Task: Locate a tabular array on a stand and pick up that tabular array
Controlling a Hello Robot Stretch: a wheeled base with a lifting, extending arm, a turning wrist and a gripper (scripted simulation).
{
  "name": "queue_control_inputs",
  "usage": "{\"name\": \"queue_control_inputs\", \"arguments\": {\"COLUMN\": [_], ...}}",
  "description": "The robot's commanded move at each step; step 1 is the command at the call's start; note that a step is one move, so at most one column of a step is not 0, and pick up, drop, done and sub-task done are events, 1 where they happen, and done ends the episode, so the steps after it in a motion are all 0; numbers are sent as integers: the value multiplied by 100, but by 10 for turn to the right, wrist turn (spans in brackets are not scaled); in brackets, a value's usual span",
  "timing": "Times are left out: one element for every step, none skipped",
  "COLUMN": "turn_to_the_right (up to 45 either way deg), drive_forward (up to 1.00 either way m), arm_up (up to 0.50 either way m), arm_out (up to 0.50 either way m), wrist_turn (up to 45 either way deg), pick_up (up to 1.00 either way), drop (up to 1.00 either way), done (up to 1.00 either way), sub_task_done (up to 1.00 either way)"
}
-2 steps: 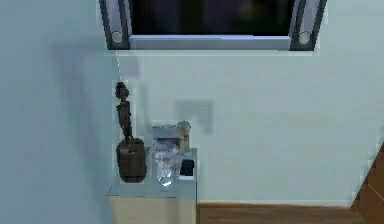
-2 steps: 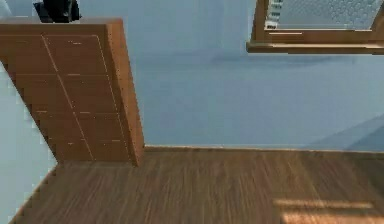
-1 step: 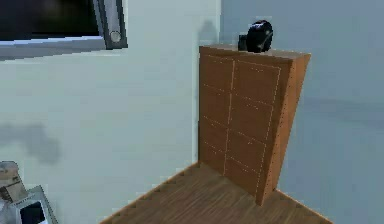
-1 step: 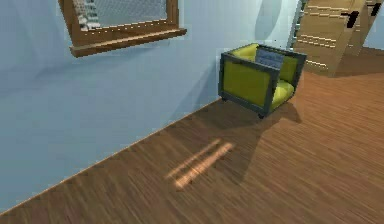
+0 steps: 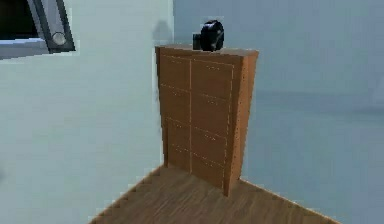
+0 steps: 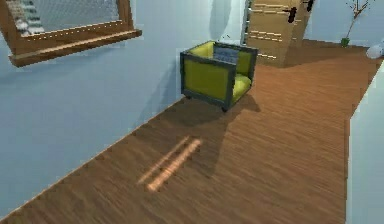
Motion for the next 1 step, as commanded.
{"name": "queue_control_inputs", "arguments": {"turn_to_the_right": [0], "drive_forward": [5], "arm_up": [0], "arm_out": [0], "wrist_turn": [0], "pick_up": [0], "drop": [0], "done": [0], "sub_task_done": [0]}}
